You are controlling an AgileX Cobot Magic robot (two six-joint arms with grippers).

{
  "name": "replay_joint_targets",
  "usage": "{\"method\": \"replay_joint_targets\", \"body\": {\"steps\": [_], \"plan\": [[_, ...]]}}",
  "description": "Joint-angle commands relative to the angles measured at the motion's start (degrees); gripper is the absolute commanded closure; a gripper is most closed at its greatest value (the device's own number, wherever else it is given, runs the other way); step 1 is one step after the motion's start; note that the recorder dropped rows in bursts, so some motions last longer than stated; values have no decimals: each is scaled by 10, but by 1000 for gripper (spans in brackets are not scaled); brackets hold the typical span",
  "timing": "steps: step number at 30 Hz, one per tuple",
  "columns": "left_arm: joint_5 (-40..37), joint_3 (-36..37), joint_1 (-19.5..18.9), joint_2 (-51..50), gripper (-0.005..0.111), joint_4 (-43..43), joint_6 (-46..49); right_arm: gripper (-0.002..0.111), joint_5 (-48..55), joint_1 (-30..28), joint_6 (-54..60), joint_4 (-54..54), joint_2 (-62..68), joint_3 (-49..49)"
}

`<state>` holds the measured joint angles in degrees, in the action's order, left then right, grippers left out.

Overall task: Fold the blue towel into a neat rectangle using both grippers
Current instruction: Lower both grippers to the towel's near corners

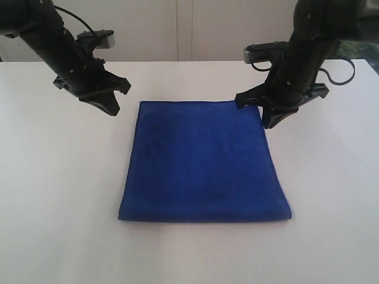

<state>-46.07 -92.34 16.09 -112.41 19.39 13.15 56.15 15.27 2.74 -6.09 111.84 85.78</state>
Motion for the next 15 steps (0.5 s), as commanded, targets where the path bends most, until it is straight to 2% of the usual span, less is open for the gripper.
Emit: {"method": "replay_joint_targets", "body": {"steps": [1, 6, 15], "plan": [[-8, 94, 18, 67, 107, -2, -7, 108, -21, 0, 7, -44, -53, -68], [55, 197, 54, 135, 107, 10, -7, 108, -53, 22, 7, -49, -103, -150], [162, 291, 132, 148, 107, 62, -14, 108, -133, 63, 6, -85, -129, -261]]}}
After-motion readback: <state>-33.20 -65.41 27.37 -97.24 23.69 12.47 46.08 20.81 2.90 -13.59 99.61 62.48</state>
